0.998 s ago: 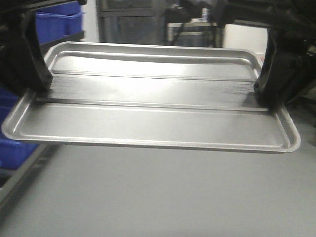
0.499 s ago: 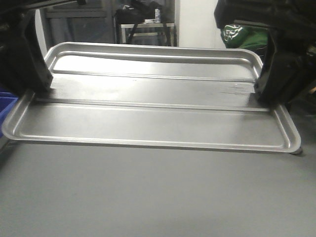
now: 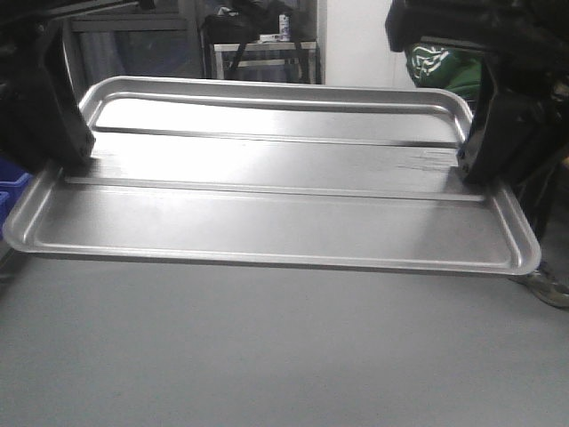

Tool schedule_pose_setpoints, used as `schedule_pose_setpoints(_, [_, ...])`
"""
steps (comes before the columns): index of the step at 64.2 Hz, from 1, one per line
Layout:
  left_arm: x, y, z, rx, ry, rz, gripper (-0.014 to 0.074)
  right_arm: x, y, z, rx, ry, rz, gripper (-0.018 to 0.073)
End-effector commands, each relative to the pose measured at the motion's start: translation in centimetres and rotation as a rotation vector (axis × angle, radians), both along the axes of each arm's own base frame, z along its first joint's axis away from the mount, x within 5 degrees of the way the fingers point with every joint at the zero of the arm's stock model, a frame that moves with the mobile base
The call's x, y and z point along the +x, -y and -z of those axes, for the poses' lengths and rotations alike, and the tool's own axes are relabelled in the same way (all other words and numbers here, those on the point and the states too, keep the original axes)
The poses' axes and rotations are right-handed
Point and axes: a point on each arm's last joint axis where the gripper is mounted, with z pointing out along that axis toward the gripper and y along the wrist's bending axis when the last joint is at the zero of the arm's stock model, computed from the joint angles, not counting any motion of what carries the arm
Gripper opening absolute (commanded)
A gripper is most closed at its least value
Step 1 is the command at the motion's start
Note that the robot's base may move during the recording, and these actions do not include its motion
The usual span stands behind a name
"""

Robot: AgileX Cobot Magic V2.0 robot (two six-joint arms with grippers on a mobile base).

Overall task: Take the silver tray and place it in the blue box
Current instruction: 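Hold the tray level in both grippers while the base drives away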

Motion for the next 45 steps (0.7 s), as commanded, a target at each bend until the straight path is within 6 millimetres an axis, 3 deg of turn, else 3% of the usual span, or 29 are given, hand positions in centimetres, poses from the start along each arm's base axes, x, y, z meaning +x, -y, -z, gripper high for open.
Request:
schedule_pose_setpoints(1, [-0.05,-0.26,-1.48,-0.032,0.059,0.001,-0.0104,0.09,0.28,-1.48,0.013,0.071,-0.014,0.0032])
schedule_pose_setpoints(45, [-0.03,-0.23,-1.43,-0.032,0.057,0.0,-0.0104,-0.01,0.48,-1.34,-0.008,0.053,-0.003,0.0032])
